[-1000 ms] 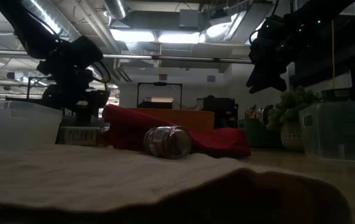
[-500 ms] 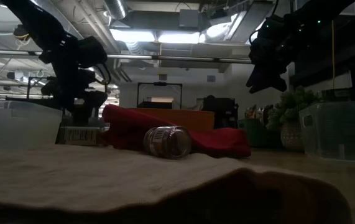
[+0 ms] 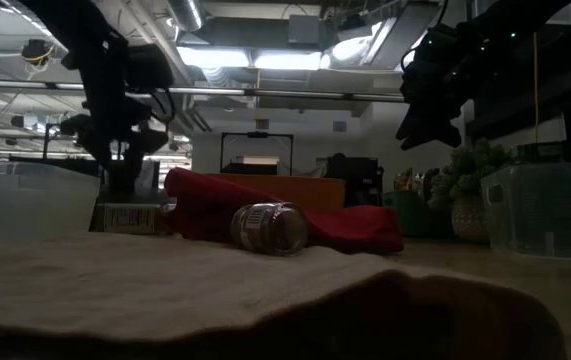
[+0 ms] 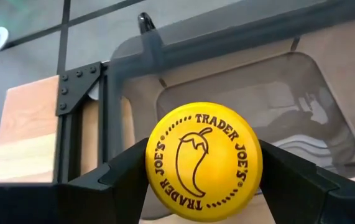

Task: Sort spices by type
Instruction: Put the yellow seasoning bottle into the black bin, then put the white seasoning bottle into the left transparent bin

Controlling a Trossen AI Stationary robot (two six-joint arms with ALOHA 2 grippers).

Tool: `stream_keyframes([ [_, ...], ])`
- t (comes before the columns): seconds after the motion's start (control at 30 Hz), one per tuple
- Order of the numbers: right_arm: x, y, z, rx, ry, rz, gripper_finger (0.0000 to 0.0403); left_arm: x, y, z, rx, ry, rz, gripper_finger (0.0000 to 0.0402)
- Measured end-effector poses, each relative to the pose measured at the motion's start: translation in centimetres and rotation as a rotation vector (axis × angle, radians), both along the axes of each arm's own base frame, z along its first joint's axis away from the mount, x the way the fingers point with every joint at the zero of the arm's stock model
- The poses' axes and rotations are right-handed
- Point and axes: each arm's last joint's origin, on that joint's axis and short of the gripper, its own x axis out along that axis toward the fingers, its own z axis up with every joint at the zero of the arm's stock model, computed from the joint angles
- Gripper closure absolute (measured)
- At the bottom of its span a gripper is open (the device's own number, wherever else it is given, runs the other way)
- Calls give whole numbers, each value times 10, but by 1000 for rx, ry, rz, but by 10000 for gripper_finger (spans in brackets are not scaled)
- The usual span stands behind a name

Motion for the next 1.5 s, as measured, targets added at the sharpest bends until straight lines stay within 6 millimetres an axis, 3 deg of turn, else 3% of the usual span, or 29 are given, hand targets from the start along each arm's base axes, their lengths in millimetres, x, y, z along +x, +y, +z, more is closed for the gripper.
stream_keyframes([
  [0.37, 0, 0, 0, 0, 0, 0, 276, -19, -16, 32, 75, -128, -10, 147],
  [0.53, 0, 0, 0, 0, 0, 0, 276, -20, -19, 38, 103, -168, -18, 147],
  [0.67, 0, 0, 0, 0, 0, 0, 276, -16, -22, 37, 51, -199, -92, 147],
  [0.97, 0, 0, 0, 0, 0, 1, 276, 8, -45, 38, -139, -334, -511, 147],
  [1.2, 0, 0, 0, 0, 0, 0, 276, 19, -62, 35, -185, -301, -673, 147],
  [1.5, 0, 0, 0, 0, 0, 0, 276, 38, -69, 3, -249, -158, -802, 147],
])
